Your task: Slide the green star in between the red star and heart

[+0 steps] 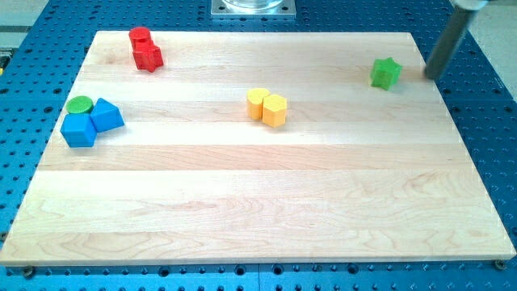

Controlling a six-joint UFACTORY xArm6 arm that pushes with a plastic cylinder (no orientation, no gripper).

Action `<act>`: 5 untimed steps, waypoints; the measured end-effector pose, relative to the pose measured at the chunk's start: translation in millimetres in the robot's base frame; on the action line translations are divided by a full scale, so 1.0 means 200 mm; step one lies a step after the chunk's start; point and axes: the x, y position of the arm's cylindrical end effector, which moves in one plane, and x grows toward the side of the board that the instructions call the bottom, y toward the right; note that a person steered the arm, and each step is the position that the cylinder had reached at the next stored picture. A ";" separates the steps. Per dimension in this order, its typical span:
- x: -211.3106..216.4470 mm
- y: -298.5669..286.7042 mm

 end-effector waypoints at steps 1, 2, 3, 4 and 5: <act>0.00 -0.71; 0.00 -1.25; -0.13 -1.25; -0.17 -1.48; -0.09 -1.82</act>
